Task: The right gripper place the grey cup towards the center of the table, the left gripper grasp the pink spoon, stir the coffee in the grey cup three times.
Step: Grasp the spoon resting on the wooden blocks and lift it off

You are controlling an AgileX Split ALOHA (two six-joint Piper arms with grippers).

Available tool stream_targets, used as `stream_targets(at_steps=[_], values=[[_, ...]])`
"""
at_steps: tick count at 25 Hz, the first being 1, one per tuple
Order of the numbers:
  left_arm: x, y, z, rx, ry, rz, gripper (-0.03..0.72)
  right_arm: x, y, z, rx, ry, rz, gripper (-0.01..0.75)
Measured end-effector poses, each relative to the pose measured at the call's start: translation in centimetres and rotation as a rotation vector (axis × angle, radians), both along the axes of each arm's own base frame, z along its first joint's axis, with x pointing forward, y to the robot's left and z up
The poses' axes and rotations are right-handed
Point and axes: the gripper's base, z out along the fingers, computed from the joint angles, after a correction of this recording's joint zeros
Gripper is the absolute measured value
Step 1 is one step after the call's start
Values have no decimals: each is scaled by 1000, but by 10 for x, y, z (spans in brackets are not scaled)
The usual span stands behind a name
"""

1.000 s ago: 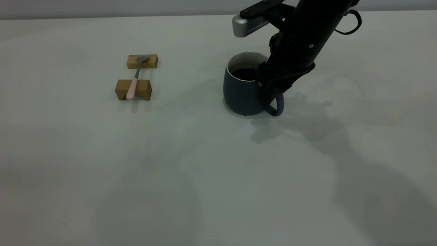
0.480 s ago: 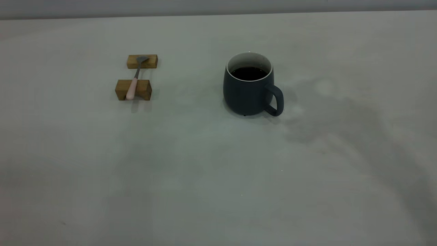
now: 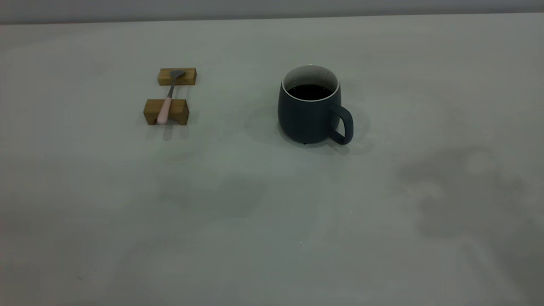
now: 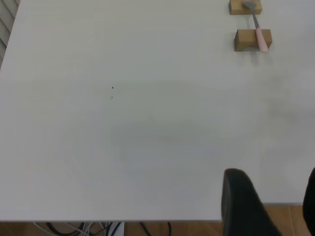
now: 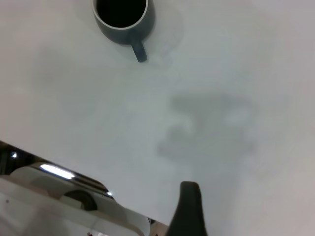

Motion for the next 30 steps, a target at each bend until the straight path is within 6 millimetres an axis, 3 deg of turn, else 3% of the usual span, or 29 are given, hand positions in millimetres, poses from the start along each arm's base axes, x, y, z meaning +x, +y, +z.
stream_targets(at_steps=[4,12,19,23,30], values=[[0,0,0,0,0,0,382,-43,-13,-4,3,-18,-24,729],[0,0,0,0,0,0,382,-128,-36,-49,50,-7,-130,710],[0,0,0,0,0,0,382,-189,-60,-75,66,-177,-244,672],[0,0,0,0,0,0,382,-212,-65,-88,81,-296,-308,663],[0,0,0,0,0,0,382,-227,-68,-105,94,-434,-372,654]])
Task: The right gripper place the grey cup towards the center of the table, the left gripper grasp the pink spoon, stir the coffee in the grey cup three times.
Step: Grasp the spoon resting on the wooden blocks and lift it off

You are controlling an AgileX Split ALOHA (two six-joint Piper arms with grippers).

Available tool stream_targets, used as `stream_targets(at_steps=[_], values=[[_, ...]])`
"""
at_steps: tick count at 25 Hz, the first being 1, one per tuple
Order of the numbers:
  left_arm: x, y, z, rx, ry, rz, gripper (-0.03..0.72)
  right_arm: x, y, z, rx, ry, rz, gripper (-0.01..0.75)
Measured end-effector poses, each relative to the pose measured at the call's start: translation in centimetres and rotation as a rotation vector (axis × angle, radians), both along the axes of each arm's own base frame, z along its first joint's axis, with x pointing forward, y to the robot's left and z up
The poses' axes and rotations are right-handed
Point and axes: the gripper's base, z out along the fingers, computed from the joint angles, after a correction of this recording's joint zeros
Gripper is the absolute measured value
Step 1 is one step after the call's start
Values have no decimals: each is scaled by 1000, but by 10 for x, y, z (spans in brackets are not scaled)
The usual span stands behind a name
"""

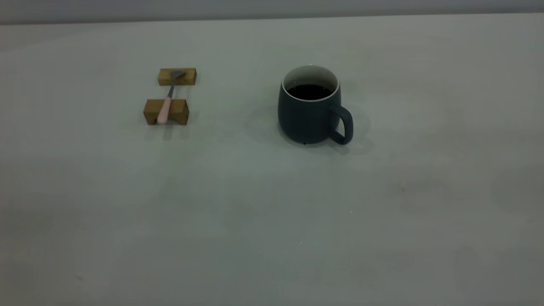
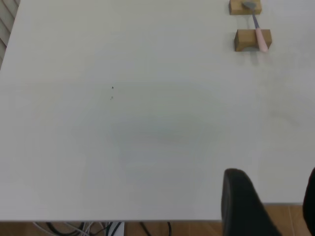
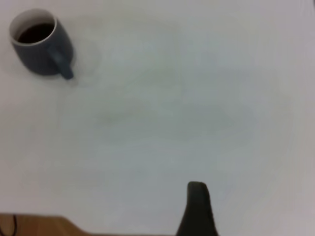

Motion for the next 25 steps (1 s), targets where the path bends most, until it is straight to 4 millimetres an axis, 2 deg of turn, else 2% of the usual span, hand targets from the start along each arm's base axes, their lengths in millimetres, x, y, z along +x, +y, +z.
stream_targets(at_steps=[12,25], values=[[0,0,0,0,0,0,382,-8,0,-5,1,-70,-12,621],[0,0,0,0,0,0,382,-8,0,-5,-1,-71,-11,414]])
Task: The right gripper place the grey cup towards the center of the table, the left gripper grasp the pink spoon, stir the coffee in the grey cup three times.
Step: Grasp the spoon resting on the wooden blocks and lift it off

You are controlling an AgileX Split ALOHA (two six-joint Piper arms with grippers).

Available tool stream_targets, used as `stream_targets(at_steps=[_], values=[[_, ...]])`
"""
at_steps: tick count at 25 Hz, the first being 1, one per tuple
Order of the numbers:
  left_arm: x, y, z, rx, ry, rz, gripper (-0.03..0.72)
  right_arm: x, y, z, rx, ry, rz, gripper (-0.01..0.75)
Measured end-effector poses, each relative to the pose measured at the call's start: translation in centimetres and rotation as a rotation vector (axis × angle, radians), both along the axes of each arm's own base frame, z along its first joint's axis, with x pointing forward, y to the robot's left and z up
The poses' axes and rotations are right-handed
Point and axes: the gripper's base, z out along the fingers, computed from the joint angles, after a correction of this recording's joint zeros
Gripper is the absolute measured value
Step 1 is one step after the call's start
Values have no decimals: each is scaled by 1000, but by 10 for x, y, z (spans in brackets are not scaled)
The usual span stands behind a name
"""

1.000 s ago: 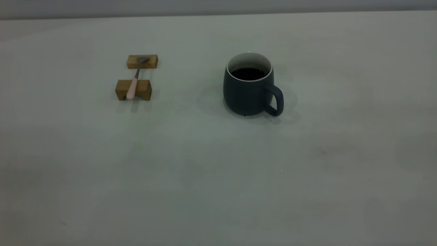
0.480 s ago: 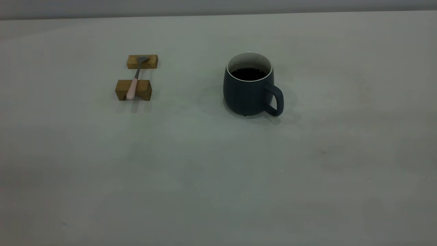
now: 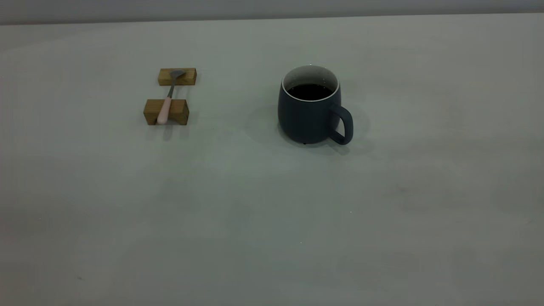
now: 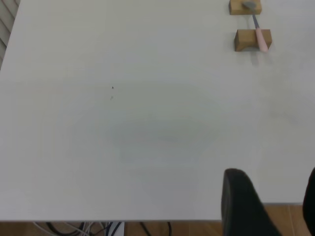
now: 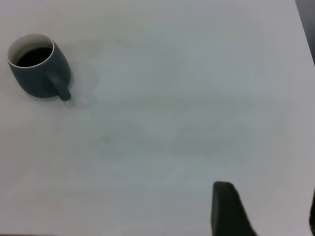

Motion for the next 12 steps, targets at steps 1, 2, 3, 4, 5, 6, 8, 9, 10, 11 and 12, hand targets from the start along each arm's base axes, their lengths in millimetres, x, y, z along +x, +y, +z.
stream_targets(at_steps=[1,2,3,4,5,6,8,9,10,11,12], values=[[0,0,0,0,0,0,382,0,0,0,0,0,0,399],[0,0,0,0,0,0,382,0,0,0,0,0,0,384],[0,0,0,0,0,0,382,0,0,0,0,0,0,370],[0,0,0,0,0,0,382,0,0,0,0,0,0,359],[0,0,0,0,0,0,382,0,0,0,0,0,0,345],[0,0,0,-3,0,4,382,0,0,0,0,0,0,333],[0,0,0,-8,-1,13,382,0,0,0,0,0,0,307],[0,1,0,-7,-1,19,382,0,0,0,0,0,0,296],[0,2,0,-2,1,26,384,0,0,0,0,0,0,281],[1,2,1,2,3,31,391,0,0,0,0,0,0,271],[4,3,5,4,9,34,404,0,0,0,0,0,0,261]])
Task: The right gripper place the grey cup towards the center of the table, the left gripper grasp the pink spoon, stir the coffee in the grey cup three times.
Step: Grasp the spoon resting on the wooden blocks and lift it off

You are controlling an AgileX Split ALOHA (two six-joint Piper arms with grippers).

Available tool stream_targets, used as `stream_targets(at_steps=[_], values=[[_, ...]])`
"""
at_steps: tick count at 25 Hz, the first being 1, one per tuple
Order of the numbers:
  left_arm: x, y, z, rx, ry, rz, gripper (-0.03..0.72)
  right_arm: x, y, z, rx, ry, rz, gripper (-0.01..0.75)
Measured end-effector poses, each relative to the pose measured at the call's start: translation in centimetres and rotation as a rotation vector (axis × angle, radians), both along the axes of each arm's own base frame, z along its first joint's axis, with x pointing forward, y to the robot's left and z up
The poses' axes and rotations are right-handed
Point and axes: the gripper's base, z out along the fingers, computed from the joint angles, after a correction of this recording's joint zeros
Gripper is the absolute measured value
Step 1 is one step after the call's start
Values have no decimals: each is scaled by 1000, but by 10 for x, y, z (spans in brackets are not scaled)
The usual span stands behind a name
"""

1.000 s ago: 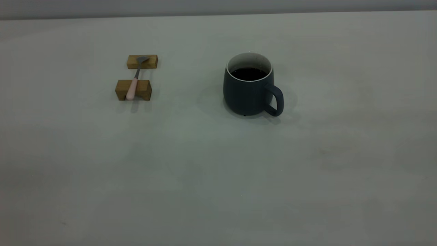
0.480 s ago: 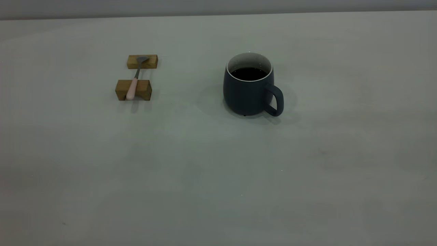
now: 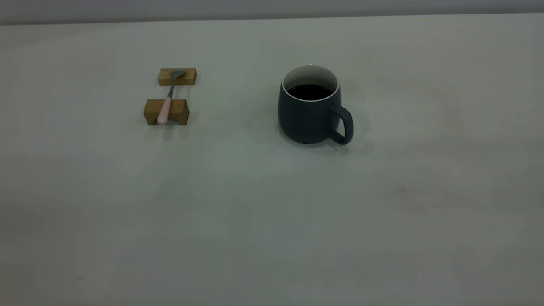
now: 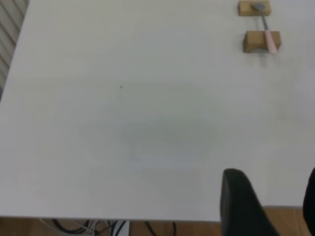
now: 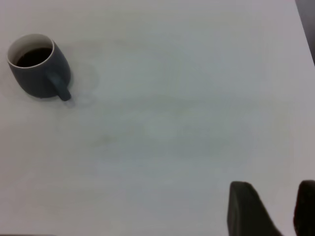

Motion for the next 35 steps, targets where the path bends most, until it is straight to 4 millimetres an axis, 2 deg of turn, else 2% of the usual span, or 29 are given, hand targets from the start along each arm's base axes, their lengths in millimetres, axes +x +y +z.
stream_targets(at_steps=[2,5,8,11,13,19,22,24,28,31,35], values=[[10,0,10,-1,23,8,459,0,0,0,0,0,0,243],[41,2,23,5,102,24,564,0,0,0,0,0,0,239],[91,3,29,-5,141,52,633,0,0,0,0,0,0,238],[139,2,31,-41,161,82,650,0,0,0,-1,0,1,238],[173,1,23,-66,225,91,650,0,0,0,-1,0,1,238],[267,-16,-20,-78,378,35,650,0,0,0,-1,0,1,238],[310,-36,-47,-69,456,-11,650,0,0,0,0,0,0,238],[337,-52,-75,-56,528,-40,650,0,0,0,0,0,0,238],[374,-81,-124,-50,611,-65,650,0,0,0,0,0,0,238],[392,-97,-159,-54,660,-74,650,0,0,0,0,0,0,238],[406,-109,-185,-59,687,-81,647,0,0,0,-1,0,1,238]])
